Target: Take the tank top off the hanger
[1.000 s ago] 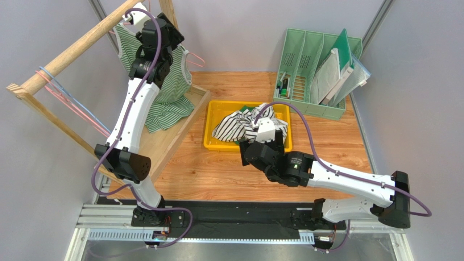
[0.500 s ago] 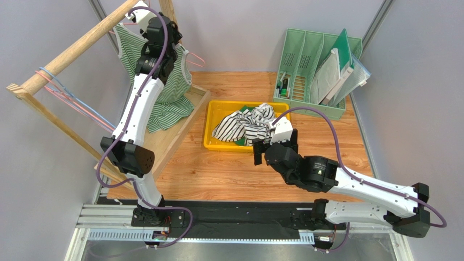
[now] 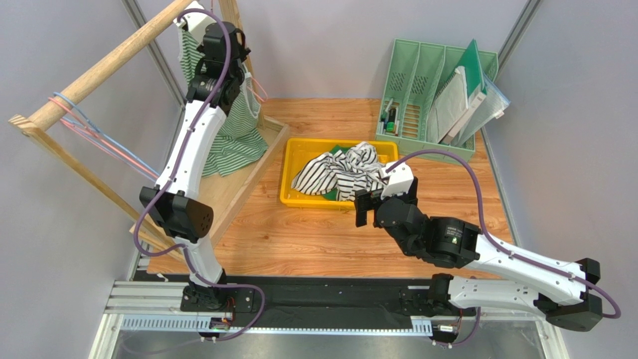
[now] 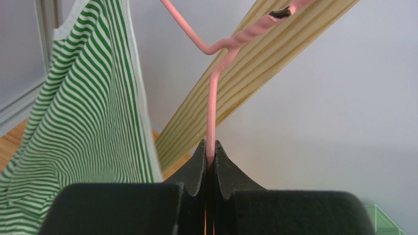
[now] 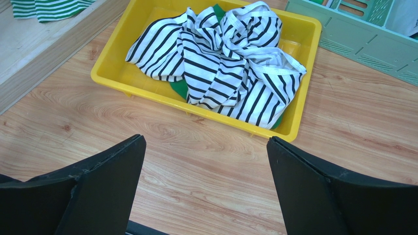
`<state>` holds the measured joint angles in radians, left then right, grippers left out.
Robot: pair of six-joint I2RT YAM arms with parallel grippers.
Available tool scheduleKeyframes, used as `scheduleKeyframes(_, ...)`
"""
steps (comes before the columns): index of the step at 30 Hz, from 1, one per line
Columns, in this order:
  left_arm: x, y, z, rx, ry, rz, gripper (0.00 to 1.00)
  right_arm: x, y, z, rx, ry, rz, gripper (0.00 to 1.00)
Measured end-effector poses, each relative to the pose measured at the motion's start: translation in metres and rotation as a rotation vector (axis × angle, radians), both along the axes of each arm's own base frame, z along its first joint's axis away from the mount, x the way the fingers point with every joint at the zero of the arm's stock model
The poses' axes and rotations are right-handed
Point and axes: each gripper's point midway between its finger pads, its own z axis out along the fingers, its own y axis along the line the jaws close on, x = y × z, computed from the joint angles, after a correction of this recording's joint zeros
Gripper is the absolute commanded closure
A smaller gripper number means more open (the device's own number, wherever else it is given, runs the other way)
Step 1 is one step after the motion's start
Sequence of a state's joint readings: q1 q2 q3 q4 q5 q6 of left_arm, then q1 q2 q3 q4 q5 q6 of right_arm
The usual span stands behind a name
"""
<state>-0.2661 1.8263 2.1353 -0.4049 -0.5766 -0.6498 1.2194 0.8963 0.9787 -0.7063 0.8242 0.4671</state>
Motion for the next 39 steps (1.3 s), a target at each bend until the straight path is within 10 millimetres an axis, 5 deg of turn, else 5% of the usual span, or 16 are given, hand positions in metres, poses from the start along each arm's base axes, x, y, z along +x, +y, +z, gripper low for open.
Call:
scheduleKeyframes(7, -0.034, 0.003, 0.039, -0.008, -0.055, -0.028, 1.00, -0.001, 0.001, -0.001, 0.002, 0.005, 0.010, 0.00)
scheduleKeyframes(10, -0.065, 0.007, 0.070, -0.030, -0.119, -0.044, 1.00, -0.002, 0.003, -0.001, 0.007, 0.011, 0.015, 0.00)
scheduleKeyframes(15, -0.128, 0.010, 0.090, -0.078, -0.180, -0.109, 1.00, -0.003, 0.008, -0.005, 0.005, 0.029, 0.031, 0.00)
scheduleKeyframes(22, -0.192, 0.009, 0.076, -0.143, -0.207, -0.211, 1.00, -0.009, 0.018, -0.010, -0.002, 0.058, 0.089, 0.00)
scheduleKeyframes(32, -0.261, -0.027, 0.054, -0.184, -0.199, -0.513, 1.00, -0.008, 0.046, -0.005, -0.041, 0.070, 0.188, 0.00)
scheduleKeyframes(39, -0.306, -0.058, 0.057, -0.182, -0.205, -0.760, 1.00, 0.012, 0.085, 0.024, 0.002, 0.078, 0.282, 0.00)
